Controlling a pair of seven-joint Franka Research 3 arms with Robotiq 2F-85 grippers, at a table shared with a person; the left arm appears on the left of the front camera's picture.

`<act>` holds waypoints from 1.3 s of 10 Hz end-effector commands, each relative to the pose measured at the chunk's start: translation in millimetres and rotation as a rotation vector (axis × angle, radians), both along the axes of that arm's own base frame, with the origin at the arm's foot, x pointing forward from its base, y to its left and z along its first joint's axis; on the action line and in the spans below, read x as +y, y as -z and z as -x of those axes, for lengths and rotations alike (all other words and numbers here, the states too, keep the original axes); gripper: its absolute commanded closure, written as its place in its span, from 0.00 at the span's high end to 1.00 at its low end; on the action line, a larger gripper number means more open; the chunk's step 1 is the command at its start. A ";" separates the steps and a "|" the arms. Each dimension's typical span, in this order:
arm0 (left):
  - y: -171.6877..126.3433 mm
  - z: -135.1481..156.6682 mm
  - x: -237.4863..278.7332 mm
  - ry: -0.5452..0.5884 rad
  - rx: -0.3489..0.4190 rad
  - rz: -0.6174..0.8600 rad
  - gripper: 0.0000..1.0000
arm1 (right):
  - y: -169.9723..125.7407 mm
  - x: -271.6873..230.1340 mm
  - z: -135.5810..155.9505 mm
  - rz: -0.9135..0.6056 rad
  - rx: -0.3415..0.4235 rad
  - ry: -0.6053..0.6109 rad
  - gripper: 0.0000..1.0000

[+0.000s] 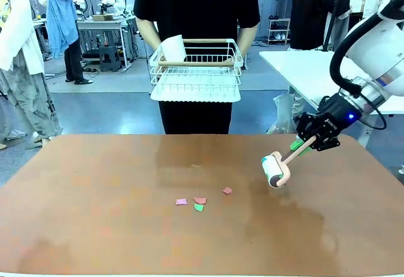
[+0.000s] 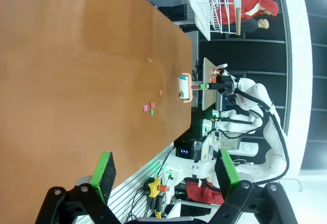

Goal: Clean the table.
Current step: Clean the table with the Lint Roller when the human lifts the Dish drying rack.

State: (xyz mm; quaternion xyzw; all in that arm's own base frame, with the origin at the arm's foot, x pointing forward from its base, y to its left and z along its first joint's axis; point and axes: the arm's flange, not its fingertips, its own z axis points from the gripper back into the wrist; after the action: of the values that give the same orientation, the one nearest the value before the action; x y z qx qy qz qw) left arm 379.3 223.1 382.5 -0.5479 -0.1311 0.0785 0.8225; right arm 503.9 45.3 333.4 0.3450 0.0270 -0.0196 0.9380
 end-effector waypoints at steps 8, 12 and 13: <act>-2.9 1.0 2.0 -0.007 -0.007 -0.009 1.00 | 76.7 42.1 20.1 0.018 -0.106 -0.004 0.22; -2.9 1.0 2.0 -0.007 -0.007 -0.009 1.00 | 117.1 96.0 38.1 0.041 -0.083 -0.040 0.22; -2.9 1.0 2.0 -0.007 -0.007 -0.009 1.00 | 126.6 110.5 40.3 0.071 -0.056 -0.072 0.22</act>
State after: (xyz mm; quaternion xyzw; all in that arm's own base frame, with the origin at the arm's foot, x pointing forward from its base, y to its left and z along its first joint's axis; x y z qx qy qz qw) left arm 379.4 223.0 382.5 -0.5479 -0.1311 0.0784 0.8225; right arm 480.7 144.1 275.3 0.3829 -0.0113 0.0008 0.9237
